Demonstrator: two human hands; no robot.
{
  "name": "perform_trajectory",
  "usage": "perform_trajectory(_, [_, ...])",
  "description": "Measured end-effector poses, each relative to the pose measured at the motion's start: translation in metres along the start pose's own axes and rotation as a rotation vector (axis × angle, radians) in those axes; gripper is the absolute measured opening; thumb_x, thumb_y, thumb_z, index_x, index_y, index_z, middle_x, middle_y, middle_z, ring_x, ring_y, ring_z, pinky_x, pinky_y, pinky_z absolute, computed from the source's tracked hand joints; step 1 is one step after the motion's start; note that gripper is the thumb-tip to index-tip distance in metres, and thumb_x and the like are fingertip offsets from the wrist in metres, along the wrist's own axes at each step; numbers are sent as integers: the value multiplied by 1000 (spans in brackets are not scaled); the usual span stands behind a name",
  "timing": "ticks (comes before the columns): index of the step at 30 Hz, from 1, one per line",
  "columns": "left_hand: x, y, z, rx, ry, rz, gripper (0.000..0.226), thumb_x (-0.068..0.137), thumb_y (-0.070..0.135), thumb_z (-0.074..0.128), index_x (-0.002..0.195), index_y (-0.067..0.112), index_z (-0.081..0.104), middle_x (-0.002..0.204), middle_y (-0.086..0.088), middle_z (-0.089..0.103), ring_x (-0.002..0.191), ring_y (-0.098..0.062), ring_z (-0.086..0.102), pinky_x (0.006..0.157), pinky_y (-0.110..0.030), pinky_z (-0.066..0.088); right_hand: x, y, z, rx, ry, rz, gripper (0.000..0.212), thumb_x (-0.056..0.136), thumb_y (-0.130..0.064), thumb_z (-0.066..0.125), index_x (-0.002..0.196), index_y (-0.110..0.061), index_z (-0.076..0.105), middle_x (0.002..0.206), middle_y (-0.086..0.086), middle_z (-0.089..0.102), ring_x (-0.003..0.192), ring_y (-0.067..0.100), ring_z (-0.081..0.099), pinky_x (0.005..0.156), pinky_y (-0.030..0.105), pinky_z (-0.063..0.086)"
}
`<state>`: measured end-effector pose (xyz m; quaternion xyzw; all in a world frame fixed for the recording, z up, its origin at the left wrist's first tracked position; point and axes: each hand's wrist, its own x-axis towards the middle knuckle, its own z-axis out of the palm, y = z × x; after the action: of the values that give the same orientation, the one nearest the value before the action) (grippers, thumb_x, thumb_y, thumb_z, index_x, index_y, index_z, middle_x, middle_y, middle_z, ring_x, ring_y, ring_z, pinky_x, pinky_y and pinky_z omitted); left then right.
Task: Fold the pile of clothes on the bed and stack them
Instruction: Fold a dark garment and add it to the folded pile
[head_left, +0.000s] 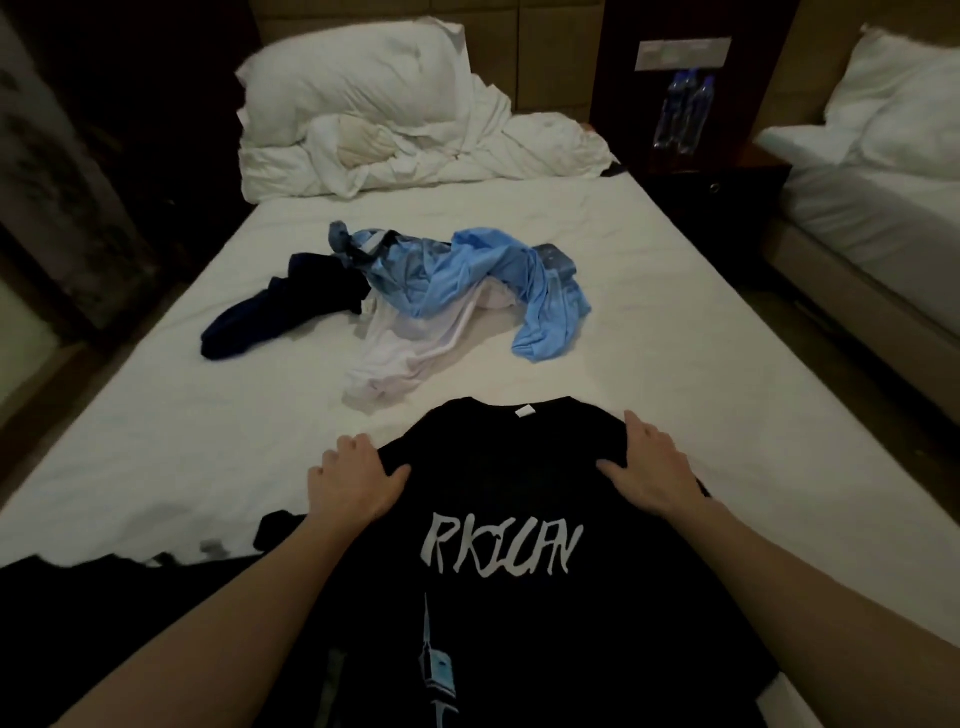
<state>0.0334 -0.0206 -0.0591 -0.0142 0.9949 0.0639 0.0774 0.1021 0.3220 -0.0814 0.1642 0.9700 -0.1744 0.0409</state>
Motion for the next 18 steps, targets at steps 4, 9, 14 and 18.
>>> perform_trajectory(4, [-34, -34, -29, 57, -264, -112, 84, 71, 84, 54, 119, 16, 52, 120, -6, 57, 113, -29, 58, 98, -42, 45, -36, 35, -23, 32, -220, 85, 106, 73, -73, 60, 150, -11, 22, 147, 14, 43, 128, 35, 47, 101, 47, 45])
perform_trajectory(9, [-62, -63, -76, -11, -303, -122, 46, 76, 50, 69, 99, 14, 51, 111, -8, 60, 100, -28, 61, 89, -38, 50, -78, 68, -58, 108, -311, 98, 79, 77, -65, 70, 125, -6, 50, 121, 14, 58, 103, 28, 57, 85, 35, 48])
perform_trajectory(14, [-84, -27, -98, -339, 54, -23, 14, 79, 23, 70, 85, 14, 61, 83, -6, 64, 76, -22, 62, 66, -31, 46, -102, 76, -62, 282, -158, 119, 34, 87, -30, 74, 111, -6, 69, 107, 11, 69, 91, 21, 61, 77, 27, 45])
perform_trajectory(18, [-87, 37, -93, -771, -32, -48, 27, 76, 16, 83, 93, 8, 63, 92, -10, 67, 83, -23, 65, 69, -33, 55, -114, 58, -72, 528, 40, 61, 26, 88, -37, 71, 86, -11, 72, 84, 6, 71, 83, 22, 66, 75, 36, 49])
